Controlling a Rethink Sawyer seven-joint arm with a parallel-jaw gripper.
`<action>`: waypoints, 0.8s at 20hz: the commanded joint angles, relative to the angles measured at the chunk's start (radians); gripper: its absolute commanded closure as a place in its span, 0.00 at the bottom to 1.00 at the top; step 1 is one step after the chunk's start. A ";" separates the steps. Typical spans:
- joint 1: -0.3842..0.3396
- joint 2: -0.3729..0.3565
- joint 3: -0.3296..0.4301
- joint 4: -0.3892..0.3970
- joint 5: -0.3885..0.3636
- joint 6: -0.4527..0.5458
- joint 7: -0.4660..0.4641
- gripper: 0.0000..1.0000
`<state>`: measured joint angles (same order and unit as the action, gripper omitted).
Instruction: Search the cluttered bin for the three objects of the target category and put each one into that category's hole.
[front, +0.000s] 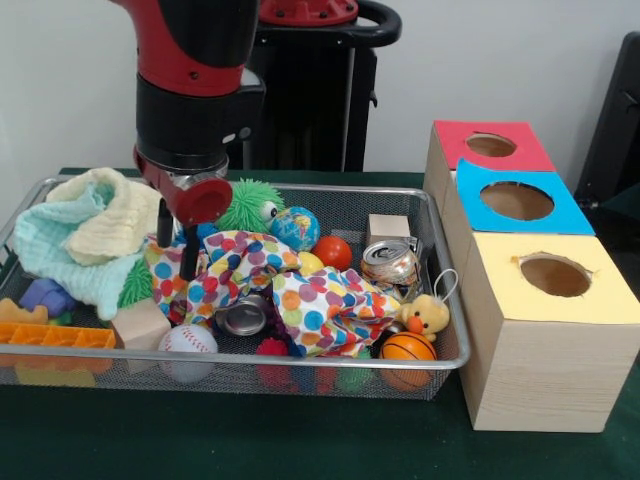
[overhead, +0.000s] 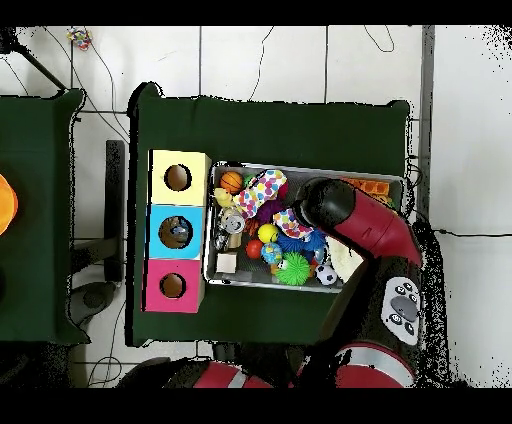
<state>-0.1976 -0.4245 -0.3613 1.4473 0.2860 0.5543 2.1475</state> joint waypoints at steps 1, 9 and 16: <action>-0.015 0.040 0.084 0.114 0.006 0.021 0.143 0.00; -0.003 0.074 0.104 0.147 0.037 -0.039 0.189 0.00; 0.061 0.088 0.093 0.149 0.091 -0.044 0.275 0.00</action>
<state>-0.1749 -0.3828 -0.3611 1.5292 0.3144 0.5536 2.1475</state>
